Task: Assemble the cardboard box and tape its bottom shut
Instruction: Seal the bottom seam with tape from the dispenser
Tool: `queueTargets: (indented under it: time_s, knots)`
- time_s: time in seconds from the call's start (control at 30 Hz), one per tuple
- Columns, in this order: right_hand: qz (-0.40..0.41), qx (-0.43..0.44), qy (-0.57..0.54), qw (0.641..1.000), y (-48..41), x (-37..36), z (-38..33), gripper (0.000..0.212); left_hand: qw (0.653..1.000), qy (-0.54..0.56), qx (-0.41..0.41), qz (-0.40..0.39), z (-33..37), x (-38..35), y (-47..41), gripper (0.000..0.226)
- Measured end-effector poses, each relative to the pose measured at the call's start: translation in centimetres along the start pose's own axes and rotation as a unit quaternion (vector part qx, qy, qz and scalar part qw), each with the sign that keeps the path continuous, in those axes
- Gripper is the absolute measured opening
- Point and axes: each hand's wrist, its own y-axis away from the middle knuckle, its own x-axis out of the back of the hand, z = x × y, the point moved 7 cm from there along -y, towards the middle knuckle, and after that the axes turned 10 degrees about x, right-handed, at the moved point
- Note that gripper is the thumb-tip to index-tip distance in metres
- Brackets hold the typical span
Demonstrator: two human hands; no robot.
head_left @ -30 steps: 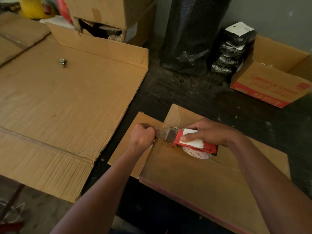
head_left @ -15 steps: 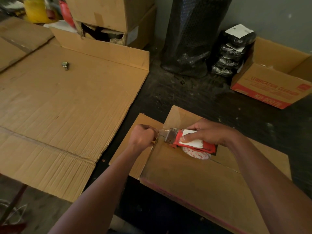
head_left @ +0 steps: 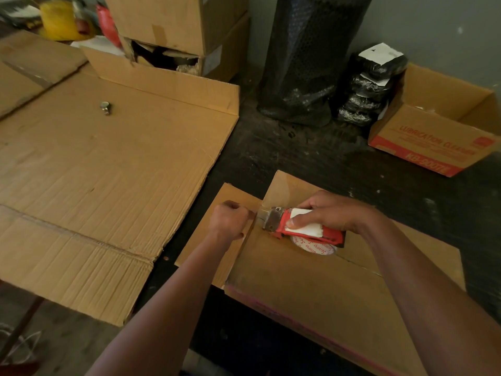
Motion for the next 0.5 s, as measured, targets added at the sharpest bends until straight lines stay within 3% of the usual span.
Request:
queueTargets:
  time_s: [0.07,0.17,0.27,0.37,0.5]
  knots:
    - [0.001,0.000,-0.001,1.000,0.0,0.0,0.0,0.038,1.000,0.000,-0.026,0.017,0.0,0.4,-0.1,0.020]
    - [0.003,0.000,-0.001,1.000,0.0,0.0,-0.2,0.040,0.990,-0.042,-0.130,0.042,1.1,0.4,0.7,0.010]
    - [-0.002,-0.003,-0.002,1.000,0.0,-0.1,-0.2,0.041,0.979,-0.083,-0.182,0.042,2.1,-0.1,1.2,0.017]
    - [0.002,-0.003,-0.002,1.000,0.2,0.0,-0.2,0.039,0.980,-0.090,-0.177,0.016,2.3,-0.4,0.9,0.014]
    - [-0.002,-0.006,-0.001,1.000,0.4,0.1,-0.5,0.041,0.993,-0.034,-0.090,-0.069,1.3,-1.0,0.0,0.014]
